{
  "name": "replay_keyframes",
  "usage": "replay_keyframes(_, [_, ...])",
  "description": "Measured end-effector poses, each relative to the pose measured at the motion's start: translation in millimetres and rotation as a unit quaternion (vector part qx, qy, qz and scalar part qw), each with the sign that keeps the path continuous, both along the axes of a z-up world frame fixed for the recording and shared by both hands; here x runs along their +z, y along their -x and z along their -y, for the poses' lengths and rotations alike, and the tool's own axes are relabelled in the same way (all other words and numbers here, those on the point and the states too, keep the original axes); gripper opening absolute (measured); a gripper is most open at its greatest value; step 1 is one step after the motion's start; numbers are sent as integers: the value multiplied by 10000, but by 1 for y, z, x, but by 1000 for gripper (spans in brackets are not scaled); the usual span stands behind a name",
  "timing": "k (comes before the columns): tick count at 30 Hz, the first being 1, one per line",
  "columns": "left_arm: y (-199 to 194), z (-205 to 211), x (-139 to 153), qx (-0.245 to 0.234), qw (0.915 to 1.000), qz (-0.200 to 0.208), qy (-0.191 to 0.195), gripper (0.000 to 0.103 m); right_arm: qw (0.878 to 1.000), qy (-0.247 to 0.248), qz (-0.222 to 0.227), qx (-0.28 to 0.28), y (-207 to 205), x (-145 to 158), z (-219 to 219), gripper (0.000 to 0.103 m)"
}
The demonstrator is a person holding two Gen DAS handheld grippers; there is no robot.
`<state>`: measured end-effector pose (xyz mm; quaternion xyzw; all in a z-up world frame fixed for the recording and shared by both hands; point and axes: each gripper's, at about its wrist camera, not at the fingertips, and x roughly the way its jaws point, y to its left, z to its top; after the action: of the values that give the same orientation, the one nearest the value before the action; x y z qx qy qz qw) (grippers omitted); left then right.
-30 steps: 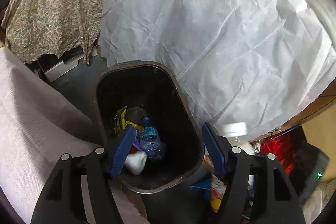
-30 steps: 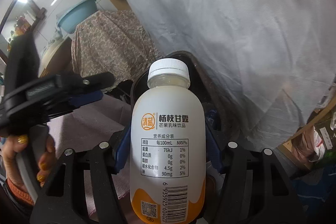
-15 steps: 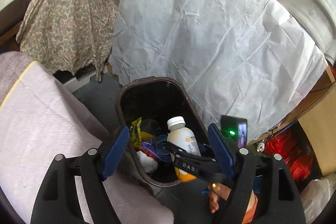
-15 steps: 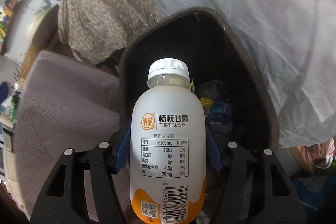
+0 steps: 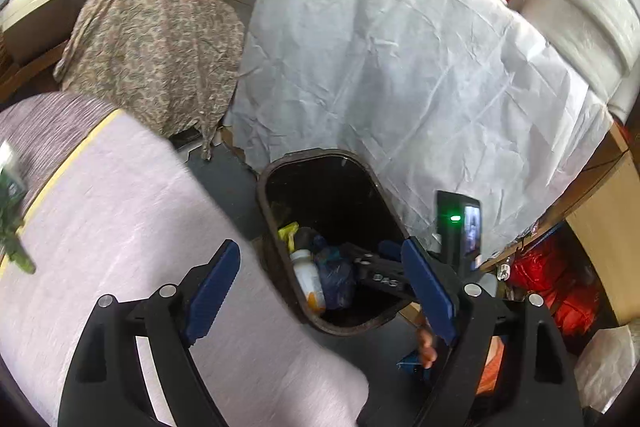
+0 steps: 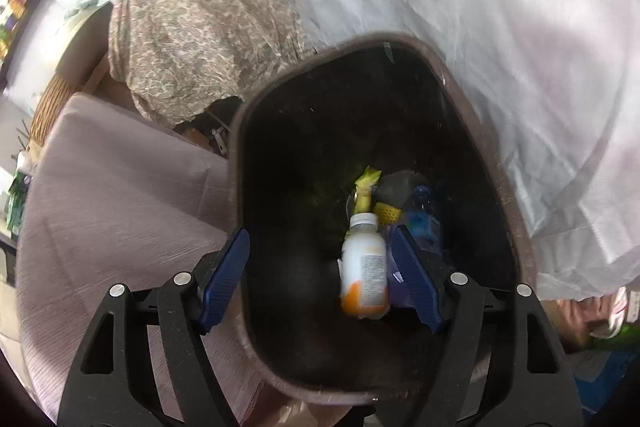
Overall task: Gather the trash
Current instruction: 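Move both tools back toward the table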
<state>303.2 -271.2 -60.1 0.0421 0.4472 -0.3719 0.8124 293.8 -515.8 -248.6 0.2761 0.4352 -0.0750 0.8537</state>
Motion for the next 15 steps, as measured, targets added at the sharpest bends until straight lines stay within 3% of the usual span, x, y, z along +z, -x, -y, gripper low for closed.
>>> replay_keyframes(8, [10,-75,11,253,9993,258,-64,85,9952,458,766,407,28,70,-39,73])
replay_keyframes(15, [20,-166,20,833,9922,805,-456,88,9759,827,1385,1471,34,139,-120,73])
